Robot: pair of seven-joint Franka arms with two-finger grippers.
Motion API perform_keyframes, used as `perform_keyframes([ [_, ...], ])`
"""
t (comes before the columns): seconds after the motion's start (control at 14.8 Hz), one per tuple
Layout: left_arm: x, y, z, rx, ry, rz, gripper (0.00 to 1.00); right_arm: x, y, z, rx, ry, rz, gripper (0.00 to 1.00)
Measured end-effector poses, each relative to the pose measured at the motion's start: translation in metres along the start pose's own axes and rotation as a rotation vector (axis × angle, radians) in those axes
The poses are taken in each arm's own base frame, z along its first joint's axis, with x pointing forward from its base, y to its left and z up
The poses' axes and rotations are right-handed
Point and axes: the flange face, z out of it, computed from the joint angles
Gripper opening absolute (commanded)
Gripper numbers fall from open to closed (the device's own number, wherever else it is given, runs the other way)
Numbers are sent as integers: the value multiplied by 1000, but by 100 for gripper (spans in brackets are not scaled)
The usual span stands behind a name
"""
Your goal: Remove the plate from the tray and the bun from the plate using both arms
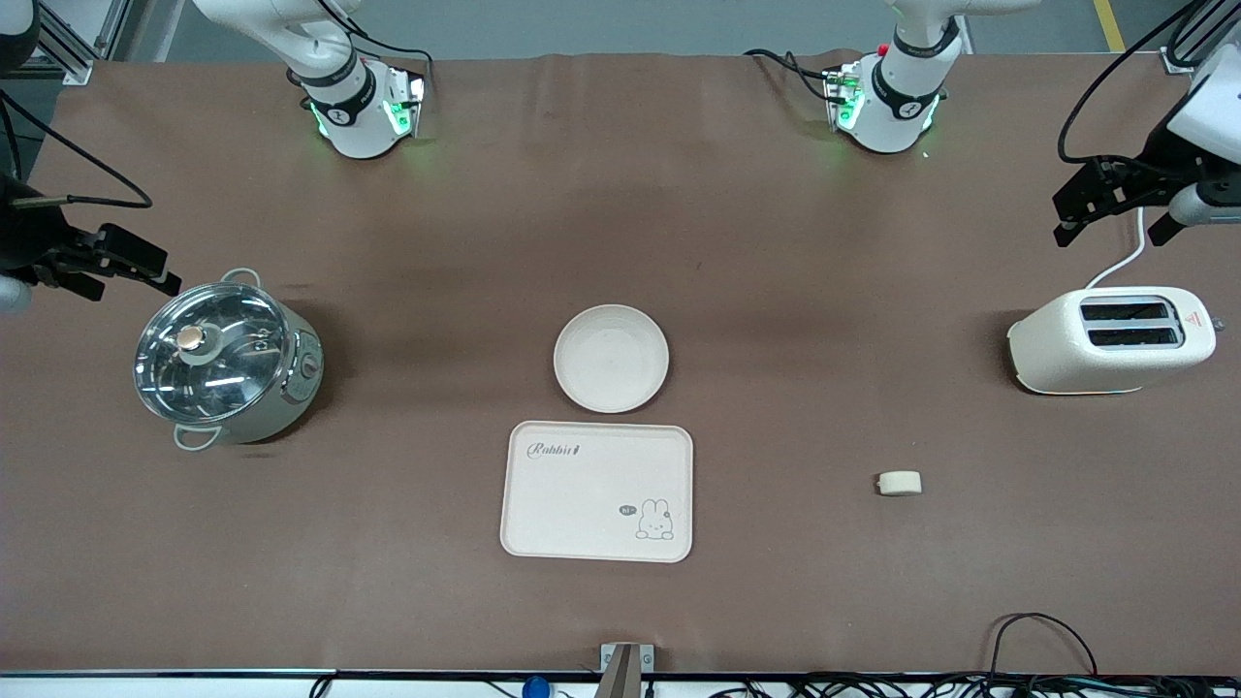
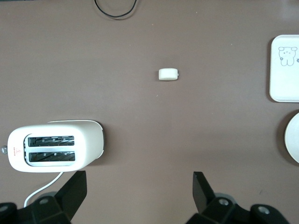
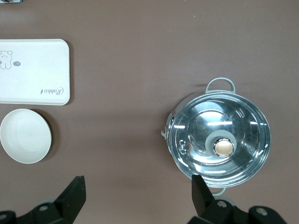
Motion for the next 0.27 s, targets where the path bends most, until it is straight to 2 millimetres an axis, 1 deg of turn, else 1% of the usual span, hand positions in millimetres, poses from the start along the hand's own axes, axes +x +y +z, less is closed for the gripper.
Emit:
perform_keyframes([
  [0.27,3,2,1,0,-26,3,100,-11,5,-11,-46,-11,-3,100],
])
